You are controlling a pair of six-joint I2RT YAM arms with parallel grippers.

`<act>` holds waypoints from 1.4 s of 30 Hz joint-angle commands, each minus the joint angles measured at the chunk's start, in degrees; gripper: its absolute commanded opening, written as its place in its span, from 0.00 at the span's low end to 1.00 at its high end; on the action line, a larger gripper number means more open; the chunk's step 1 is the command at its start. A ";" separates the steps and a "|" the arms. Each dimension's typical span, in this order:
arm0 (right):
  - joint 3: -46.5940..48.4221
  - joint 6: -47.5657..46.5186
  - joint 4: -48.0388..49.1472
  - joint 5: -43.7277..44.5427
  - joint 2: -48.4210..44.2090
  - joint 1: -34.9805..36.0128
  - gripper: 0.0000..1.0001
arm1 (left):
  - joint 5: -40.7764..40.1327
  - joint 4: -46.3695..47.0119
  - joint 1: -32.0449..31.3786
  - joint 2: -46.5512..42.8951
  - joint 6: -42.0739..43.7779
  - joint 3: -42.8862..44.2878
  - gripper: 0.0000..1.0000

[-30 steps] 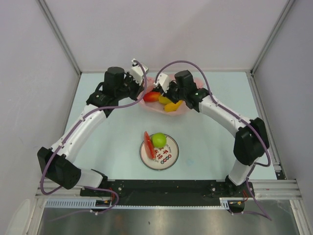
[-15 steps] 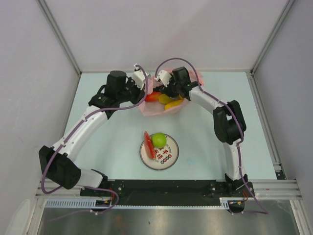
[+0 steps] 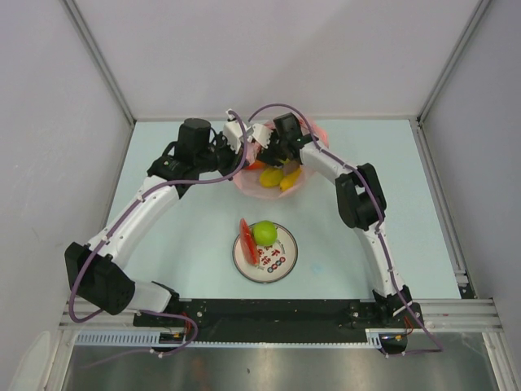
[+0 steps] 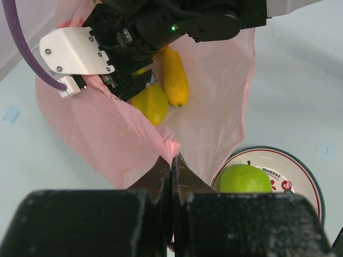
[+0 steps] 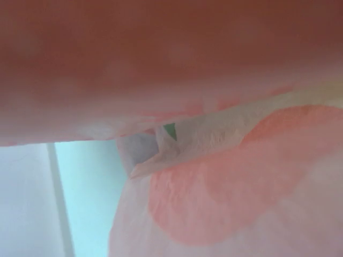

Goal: Take the fake fruits out of the plastic bag
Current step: Take out the fake fruit from the plastic bag.

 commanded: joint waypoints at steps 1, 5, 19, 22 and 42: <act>3.35 -1.25 -4.64 1.48 0.32 -0.91 0.91 | 2.36 0.49 -0.23 -0.52 0.59 1.40 0.00; 1.51 -0.73 -0.26 6.14 -0.73 -1.17 0.91 | 2.71 1.02 -0.23 -0.60 0.24 1.05 0.00; -2.02 11.13 -0.93 15.74 -5.13 0.06 0.99 | 4.64 1.90 -0.23 -0.25 -0.55 0.87 0.00; -2.27 15.00 -4.19 8.37 -7.84 -0.47 0.99 | 4.73 2.25 -0.23 -0.34 -0.73 0.70 0.00; 3.00 22.04 -13.60 10.90 -1.62 -1.43 0.96 | 5.70 2.51 -0.23 -0.25 -1.52 0.61 0.00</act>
